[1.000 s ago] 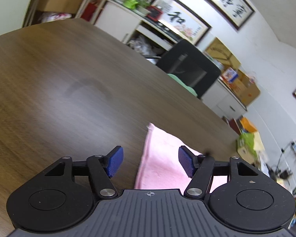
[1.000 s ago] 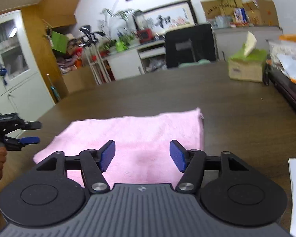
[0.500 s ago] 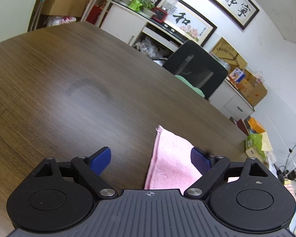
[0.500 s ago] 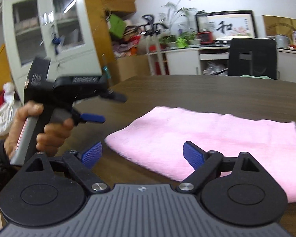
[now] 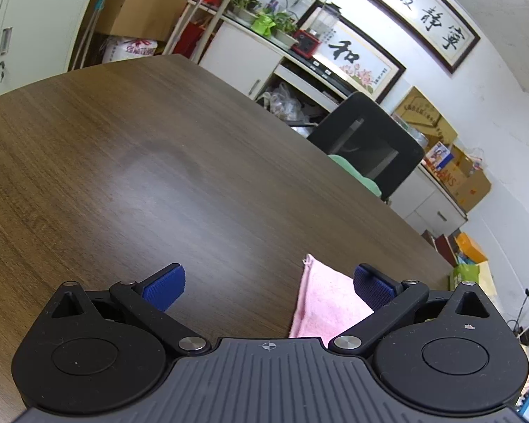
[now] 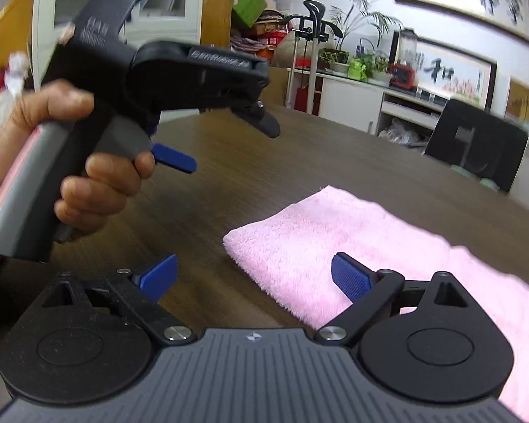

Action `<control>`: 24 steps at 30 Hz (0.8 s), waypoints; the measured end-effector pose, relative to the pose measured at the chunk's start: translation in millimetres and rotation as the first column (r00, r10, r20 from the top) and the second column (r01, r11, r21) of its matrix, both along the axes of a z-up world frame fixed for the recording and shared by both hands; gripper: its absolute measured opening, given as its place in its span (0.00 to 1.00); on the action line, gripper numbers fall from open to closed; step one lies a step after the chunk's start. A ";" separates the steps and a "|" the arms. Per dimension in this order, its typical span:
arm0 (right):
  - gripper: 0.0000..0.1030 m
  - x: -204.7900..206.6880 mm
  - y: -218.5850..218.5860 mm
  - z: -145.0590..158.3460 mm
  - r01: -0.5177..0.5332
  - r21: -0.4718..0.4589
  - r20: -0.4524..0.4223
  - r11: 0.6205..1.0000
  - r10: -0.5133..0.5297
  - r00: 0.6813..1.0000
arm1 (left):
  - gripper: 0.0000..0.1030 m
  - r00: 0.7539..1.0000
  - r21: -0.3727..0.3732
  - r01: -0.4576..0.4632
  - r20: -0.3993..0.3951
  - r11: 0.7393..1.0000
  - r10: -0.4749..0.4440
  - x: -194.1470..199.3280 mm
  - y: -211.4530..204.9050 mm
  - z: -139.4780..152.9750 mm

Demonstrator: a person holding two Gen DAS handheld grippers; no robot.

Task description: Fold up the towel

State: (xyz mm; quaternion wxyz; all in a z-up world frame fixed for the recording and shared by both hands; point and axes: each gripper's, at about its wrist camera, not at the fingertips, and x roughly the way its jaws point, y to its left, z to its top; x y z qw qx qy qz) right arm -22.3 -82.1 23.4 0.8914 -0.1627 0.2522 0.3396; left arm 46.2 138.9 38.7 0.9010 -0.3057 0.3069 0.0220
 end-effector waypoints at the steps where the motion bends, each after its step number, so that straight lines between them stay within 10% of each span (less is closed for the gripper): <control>1: 0.92 -0.4 5.7 -1.2 -0.004 -0.022 0.017 1.000 0.005 1.000 | 1.00 1.000 -0.001 -0.001 -0.002 1.000 0.001 0.3 0.6 -0.1; 6: 0.84 2.2 25.3 -7.0 -0.011 -0.106 0.067 0.994 0.018 0.998 | 1.00 1.000 0.003 0.010 -0.012 1.000 -0.010 1.8 -0.4 -0.7; 10: 0.48 14.1 32.2 -13.1 -0.009 -0.117 0.004 0.993 0.010 1.000 | 1.00 1.000 0.000 0.015 -0.014 1.000 -0.015 0.0 0.4 -0.1; 24: 0.37 20.2 38.9 -20.0 -0.004 -0.094 0.005 0.996 0.005 1.000 | 1.00 0.999 -0.015 0.019 -0.038 1.000 -0.019 1.8 4.9 -5.6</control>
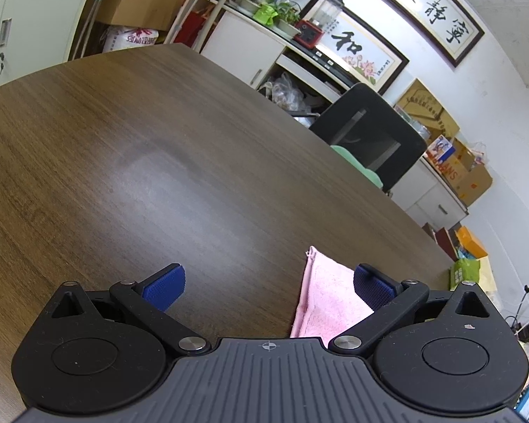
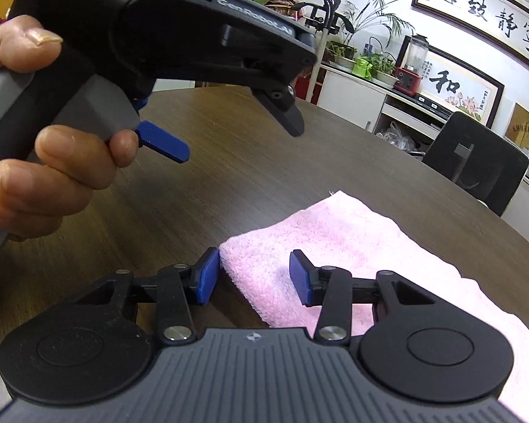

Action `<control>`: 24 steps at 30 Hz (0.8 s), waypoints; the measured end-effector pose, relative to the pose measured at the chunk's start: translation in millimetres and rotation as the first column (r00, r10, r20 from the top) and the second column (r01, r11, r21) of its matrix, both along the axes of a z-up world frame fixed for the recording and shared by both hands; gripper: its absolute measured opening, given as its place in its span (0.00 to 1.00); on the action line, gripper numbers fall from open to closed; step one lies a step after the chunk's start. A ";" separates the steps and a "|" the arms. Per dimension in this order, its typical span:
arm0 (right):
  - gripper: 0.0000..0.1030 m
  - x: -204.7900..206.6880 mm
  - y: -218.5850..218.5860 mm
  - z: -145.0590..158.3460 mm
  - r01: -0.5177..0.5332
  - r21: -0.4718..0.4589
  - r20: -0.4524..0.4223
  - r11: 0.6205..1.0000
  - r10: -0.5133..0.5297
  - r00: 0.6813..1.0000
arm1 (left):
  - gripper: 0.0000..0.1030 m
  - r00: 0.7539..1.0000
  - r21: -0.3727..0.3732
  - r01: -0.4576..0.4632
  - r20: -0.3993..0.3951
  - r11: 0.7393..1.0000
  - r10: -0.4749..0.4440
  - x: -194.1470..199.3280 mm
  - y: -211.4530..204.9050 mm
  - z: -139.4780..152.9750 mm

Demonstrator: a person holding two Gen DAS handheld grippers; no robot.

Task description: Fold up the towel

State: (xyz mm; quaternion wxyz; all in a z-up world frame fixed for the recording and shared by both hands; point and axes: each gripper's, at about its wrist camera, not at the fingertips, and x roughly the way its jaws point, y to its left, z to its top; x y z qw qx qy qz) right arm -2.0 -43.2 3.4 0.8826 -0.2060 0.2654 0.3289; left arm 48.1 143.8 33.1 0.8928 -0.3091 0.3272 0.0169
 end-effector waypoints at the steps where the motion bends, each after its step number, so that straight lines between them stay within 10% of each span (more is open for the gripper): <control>1: 0.31 0.5 -0.4 0.2 -0.003 0.007 -0.011 1.000 0.003 1.000 | 1.00 1.000 0.000 -0.001 -0.003 1.000 0.001 0.4 0.4 -0.7; 8: 0.11 4.6 -12.1 10.3 0.019 0.079 -0.057 0.997 -0.014 0.998 | 1.00 1.000 -0.014 0.010 -0.017 1.000 -0.010 3.0 1.1 -5.8; 24: 0.09 -4.6 -79.0 46.3 0.035 0.339 -0.169 0.940 0.024 0.985 | 1.00 0.975 -0.240 0.211 -0.016 0.947 -0.222 9.6 -11.2 -28.4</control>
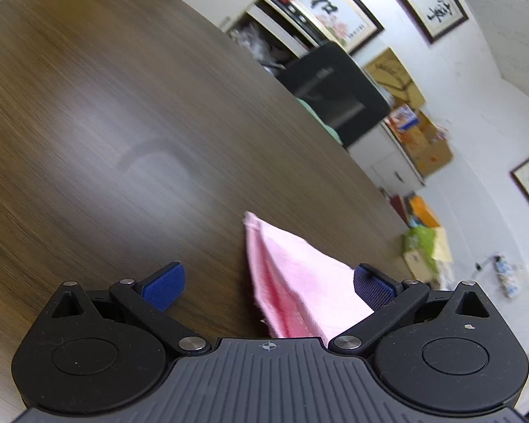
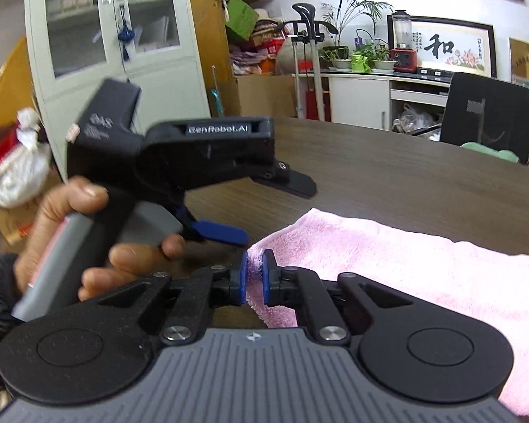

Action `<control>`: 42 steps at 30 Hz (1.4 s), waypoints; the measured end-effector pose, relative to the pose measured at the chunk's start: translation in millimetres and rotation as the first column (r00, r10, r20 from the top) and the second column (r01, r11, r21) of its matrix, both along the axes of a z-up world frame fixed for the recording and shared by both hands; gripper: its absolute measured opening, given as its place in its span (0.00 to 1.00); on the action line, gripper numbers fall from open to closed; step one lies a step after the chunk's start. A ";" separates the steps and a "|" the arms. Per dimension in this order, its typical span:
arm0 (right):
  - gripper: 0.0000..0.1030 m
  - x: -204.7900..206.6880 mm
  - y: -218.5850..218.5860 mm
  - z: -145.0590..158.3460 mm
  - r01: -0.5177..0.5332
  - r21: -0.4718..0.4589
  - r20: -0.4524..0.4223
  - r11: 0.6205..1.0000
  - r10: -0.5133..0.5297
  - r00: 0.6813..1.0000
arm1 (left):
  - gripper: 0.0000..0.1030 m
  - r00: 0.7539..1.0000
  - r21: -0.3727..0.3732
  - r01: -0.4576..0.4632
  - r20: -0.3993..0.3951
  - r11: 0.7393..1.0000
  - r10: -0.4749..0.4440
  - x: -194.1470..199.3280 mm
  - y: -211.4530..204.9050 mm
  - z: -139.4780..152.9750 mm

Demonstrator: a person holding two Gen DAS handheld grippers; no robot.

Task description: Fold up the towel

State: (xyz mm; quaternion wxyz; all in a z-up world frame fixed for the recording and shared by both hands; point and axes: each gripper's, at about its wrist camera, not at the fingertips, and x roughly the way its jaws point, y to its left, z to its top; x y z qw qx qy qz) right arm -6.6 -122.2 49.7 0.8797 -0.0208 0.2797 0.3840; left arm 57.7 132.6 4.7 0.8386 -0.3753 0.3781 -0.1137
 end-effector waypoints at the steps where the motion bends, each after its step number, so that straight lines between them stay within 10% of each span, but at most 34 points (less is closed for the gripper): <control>1: 0.09 -0.3 -5.1 1.4 -0.003 0.023 -0.008 1.000 0.003 1.000 | 1.00 1.000 -0.028 0.029 -0.004 0.999 -0.029 0.7 -1.6 -2.3; 17: 0.09 -16.3 -39.3 5.9 -0.054 0.088 -0.019 0.995 0.056 0.998 | 0.77 0.998 -0.073 0.050 0.035 0.996 -0.048 4.9 -5.3 -12.9; 25: 0.09 -20.2 -40.3 3.0 -0.053 0.078 -0.037 0.996 0.056 0.998 | 0.08 0.999 -0.031 0.033 -0.022 0.999 -0.034 11.7 -10.2 -20.2; 42: 0.09 3.2 -143.9 23.1 -0.012 0.462 -0.148 0.887 0.090 0.985 | 0.06 0.977 -0.001 0.078 0.199 0.997 -0.076 -1.9 -49.6 70.9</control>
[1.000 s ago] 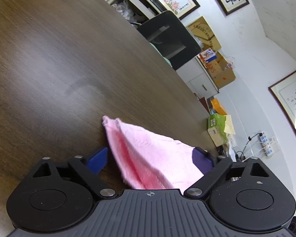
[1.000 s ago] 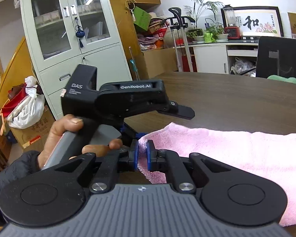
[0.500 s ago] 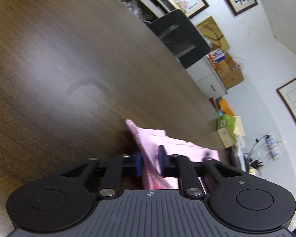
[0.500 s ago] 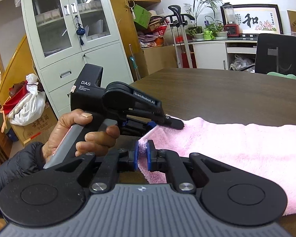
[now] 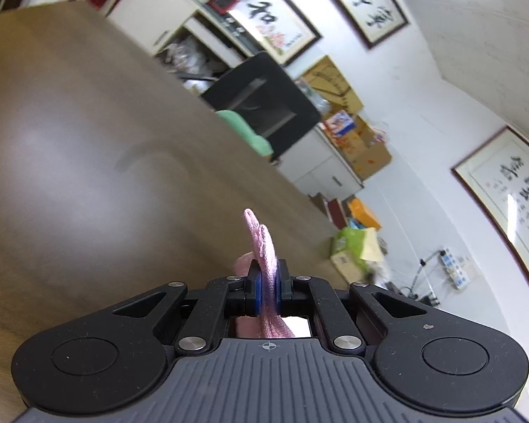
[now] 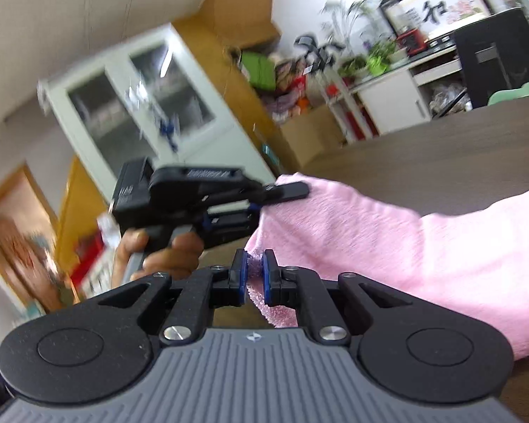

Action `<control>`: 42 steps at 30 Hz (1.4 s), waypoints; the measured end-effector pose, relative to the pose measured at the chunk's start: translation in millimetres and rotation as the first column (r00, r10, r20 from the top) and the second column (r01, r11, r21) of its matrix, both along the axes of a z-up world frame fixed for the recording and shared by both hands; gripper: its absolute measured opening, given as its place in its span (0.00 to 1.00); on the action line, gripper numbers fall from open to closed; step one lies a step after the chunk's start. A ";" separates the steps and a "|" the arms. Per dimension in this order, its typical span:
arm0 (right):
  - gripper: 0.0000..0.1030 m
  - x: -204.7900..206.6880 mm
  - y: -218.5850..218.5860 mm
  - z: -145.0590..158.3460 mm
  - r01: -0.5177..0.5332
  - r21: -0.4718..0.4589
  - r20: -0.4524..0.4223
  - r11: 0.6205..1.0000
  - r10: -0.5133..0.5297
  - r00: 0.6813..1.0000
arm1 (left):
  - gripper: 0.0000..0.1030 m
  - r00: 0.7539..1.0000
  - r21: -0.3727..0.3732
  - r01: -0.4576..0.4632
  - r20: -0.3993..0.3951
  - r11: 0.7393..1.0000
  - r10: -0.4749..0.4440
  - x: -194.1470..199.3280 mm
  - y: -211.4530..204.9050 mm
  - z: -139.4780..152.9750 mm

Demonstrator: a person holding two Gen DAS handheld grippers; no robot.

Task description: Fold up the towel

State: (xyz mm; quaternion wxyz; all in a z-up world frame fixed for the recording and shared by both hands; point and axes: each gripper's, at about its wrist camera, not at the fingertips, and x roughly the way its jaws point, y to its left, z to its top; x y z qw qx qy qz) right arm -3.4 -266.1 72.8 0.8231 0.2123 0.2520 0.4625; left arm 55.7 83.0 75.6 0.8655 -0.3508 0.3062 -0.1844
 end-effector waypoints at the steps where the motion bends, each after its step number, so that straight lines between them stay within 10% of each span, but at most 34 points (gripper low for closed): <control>1: 0.10 0.8 -10.2 1.7 0.018 0.020 0.002 1.000 -0.018 1.000 | 0.06 1.000 0.023 0.011 0.013 1.000 -0.011 2.4 -10.9 9.8; 19: 0.12 24.6 -112.6 -15.8 0.378 -0.160 -0.112 0.912 -0.397 0.911 | 0.11 0.986 0.287 0.168 -0.047 0.943 -0.161 64.1 -171.0 11.8; 23: 0.12 26.8 -107.1 -19.9 0.420 -0.220 -0.100 0.880 -0.449 0.888 | 0.37 0.986 0.352 0.161 -0.021 0.922 -0.164 59.4 -185.1 9.9; 25: 0.13 28.6 -106.6 -24.8 0.435 -0.243 -0.104 0.867 -0.469 0.877 | 0.66 0.988 0.366 0.141 0.003 0.920 -0.152 53.9 -184.9 14.1; 30: 0.14 37.2 -104.6 -39.1 0.457 -0.336 -0.130 0.823 -0.521 0.843 | 0.71 0.986 0.389 0.092 0.095 0.917 -0.139 35.2 -173.1 23.2; 36: 0.27 30.4 -103.6 -41.9 0.499 -0.426 -0.106 0.755 -0.589 0.801 | 0.69 0.991 0.453 0.114 0.011 0.884 -0.134 6.3 -153.7 -6.6; 42: 0.33 23.2 -97.1 -36.7 0.458 -0.272 -0.059 0.846 -0.490 0.870 | 0.68 0.987 0.476 0.157 -0.043 0.865 -0.155 -18.7 -138.0 -32.2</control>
